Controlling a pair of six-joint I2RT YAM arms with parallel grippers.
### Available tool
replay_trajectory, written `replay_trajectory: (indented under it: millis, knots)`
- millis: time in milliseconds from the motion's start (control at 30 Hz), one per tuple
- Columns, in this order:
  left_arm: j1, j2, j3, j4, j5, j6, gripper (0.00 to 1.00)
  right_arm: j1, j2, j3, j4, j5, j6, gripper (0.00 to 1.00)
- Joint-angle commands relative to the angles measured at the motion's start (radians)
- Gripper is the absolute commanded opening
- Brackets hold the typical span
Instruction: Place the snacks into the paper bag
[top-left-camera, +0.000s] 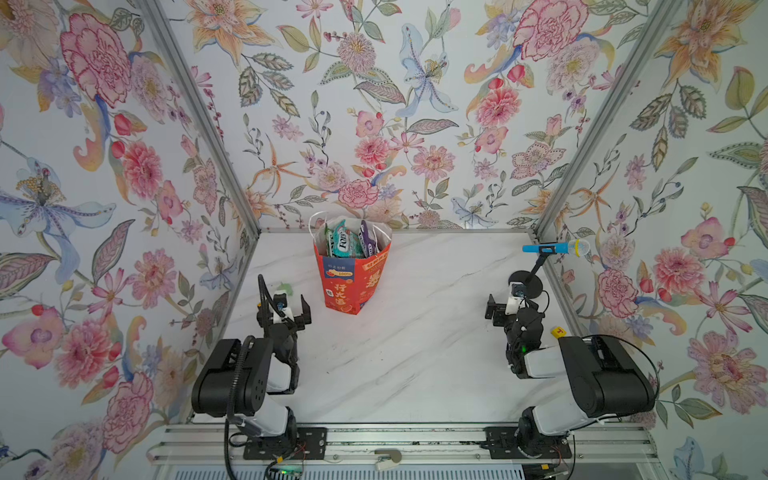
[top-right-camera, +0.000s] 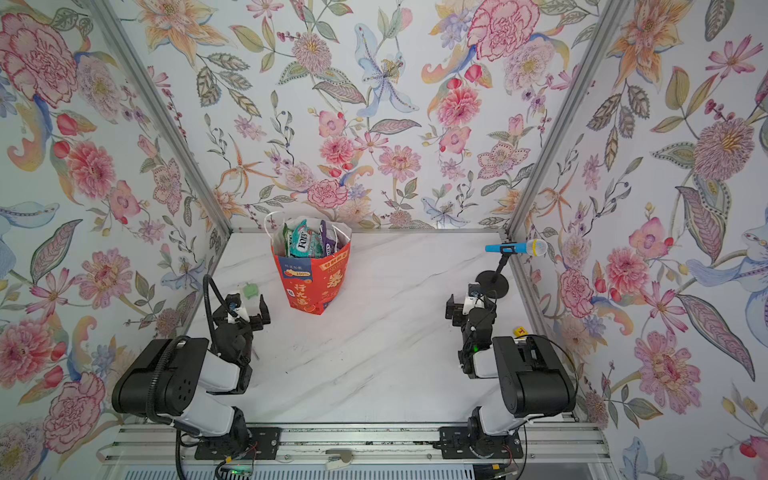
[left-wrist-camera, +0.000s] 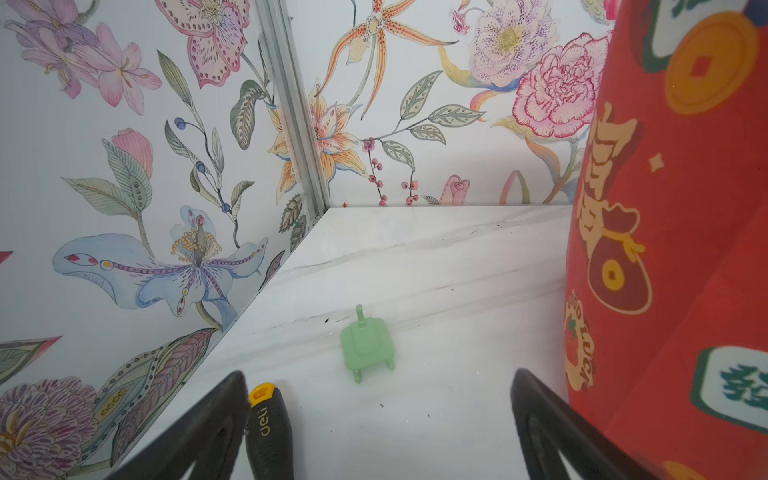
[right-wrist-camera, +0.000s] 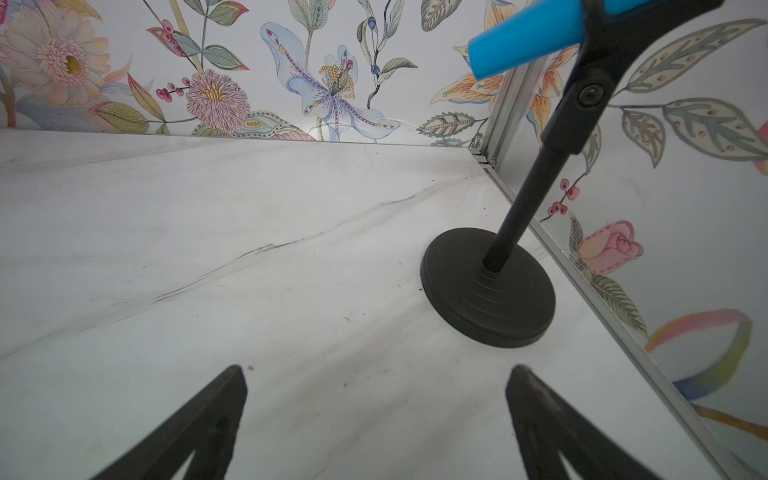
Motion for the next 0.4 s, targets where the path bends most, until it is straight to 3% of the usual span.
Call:
replay_trajectory:
  millis: [0,367]
  knots:
    - [-0.013,0.012,0.003,0.073,-0.034,0.014,0.99,-0.008,-0.002,0.020,-0.006,-0.022,0.012,0.99]
    - [-0.039,0.009,0.025,0.030,-0.089,0.028,0.99,-0.027,-0.006,0.008,0.011,-0.080,0.017,0.99]
